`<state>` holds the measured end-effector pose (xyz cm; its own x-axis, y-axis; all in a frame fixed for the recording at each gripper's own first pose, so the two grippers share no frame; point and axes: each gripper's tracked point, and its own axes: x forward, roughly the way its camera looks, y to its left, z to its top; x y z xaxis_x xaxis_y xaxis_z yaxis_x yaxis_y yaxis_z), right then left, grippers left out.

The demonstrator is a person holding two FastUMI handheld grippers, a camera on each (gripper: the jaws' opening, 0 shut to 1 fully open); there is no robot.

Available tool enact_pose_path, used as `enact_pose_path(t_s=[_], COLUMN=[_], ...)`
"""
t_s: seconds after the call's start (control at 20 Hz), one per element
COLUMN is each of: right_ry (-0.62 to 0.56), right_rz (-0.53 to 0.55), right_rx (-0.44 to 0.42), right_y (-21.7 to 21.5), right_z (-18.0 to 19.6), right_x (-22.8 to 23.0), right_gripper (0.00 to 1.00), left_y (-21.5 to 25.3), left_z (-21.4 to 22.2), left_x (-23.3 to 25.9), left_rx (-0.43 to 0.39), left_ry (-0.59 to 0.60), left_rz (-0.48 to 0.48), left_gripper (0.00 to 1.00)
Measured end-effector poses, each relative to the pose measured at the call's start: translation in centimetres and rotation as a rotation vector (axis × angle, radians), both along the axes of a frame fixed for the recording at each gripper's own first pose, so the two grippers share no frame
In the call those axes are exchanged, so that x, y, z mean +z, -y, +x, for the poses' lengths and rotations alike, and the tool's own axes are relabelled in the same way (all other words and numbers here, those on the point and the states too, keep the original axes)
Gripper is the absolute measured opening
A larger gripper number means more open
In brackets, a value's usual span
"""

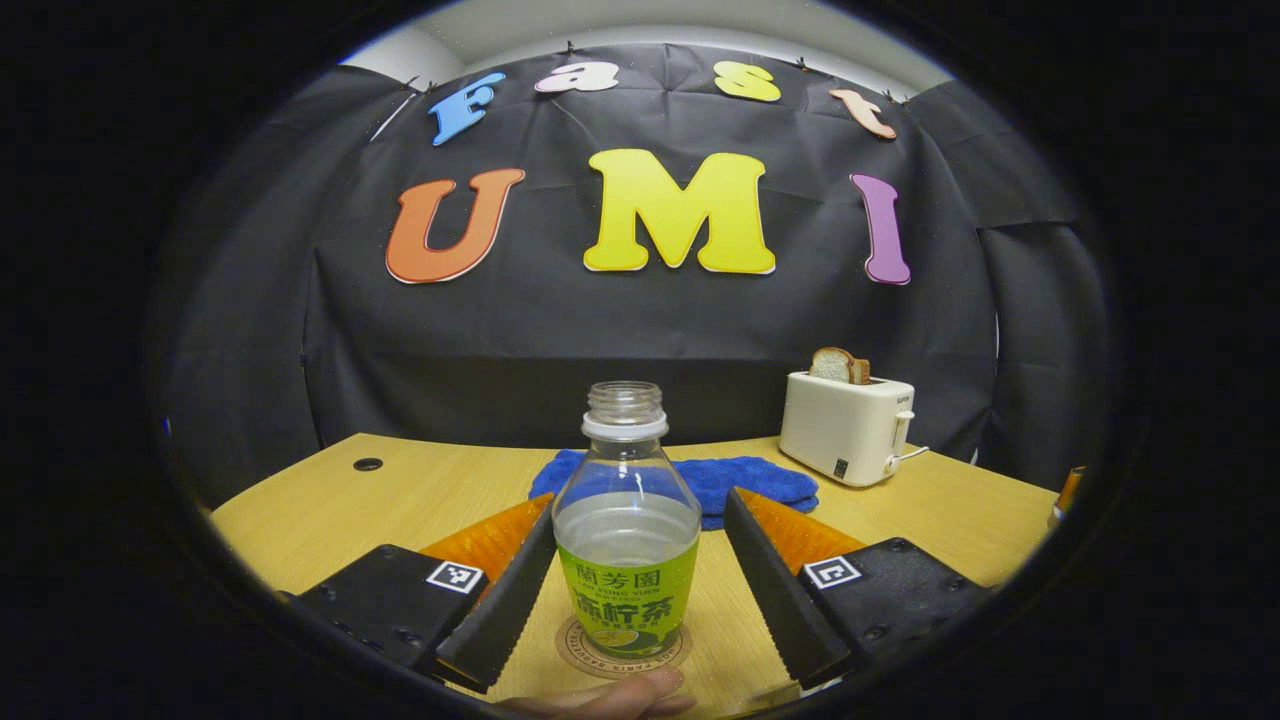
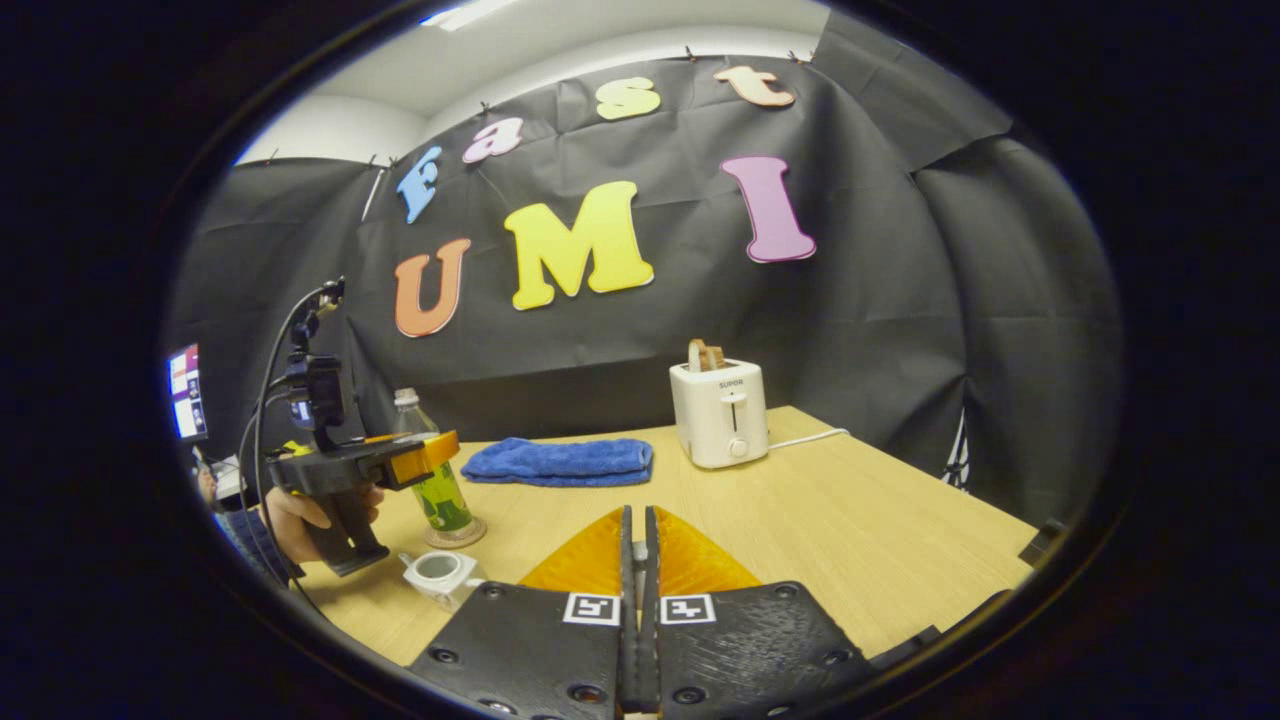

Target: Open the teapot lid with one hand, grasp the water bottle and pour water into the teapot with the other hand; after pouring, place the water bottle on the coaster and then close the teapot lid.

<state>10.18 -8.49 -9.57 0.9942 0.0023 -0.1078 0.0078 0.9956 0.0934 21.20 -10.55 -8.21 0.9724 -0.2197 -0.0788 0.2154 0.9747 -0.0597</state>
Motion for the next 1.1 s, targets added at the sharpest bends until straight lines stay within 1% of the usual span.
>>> enact_pose_path(t_s=[0.25,0.35,0.45,0.5,0.55,0.6,0.7,0.8,0.9,1.0,1.1], right_ry=[0.011,0.012,0.008,0.01,0.005,0.001,-0.016,-0.028,-0.03,-0.028,-0.034], right_rz=[-0.022,-0.037,-0.065,-0.078,-0.088,-0.094,-0.1,-0.103,-0.108,-0.089,-0.066], right_rx=[0.01,0.011,0.026,0.039,0.071,0.088,0.122,0.166,0.199,0.226,0.248], right_y=[-1.0,-1.5,-2.5,-3.2,-4.7,-5.4,-7.0,-8.8,-10.3,-11.6,-12.7], right_z=[-0.2,-0.1,-0.3,-0.5,-0.7,-1.0,-1.4,-1.7,-1.7,-1.2,-0.7], right_x=[0.2,0.0,-0.2,-0.3,-0.7,-0.9,-1.7,-2.2,-2.4,-2.4,-2.5], right_gripper=[0.0,0.0,0.0,0.0,0.0,0.0,0.0,0.0,0.0,0.0,0.0], left_y=[-1.1,-1.8,-3.0,-4.1,-5.7,-6.4,-7.3,-7.7,-8.4,-9.2,-9.7], left_z=[-1.7,-2.9,-4.2,-5.2,-6.7,-7.8,-9.6,-11.3,-12.6,-13.6,-14.4], left_x=[2.1,2.7,2.8,2.7,2.2,2.0,1.5,1.1,1.7,1.7,1.0], left_rx=[0.014,0.028,0.053,0.084,0.14,0.164,0.193,0.202,0.221,0.243,0.265], left_ry=[0.048,0.064,0.073,0.078,0.077,0.077,0.067,0.046,0.063,0.069,0.047], left_rz=[0.013,-0.013,-0.017,-0.005,0.033,0.055,0.069,0.046,0.045,0.048,0.051], left_gripper=[1.0,1.0,1.0,1.0,1.0,1.0,1.0,1.0,1.0,1.0,1.0])
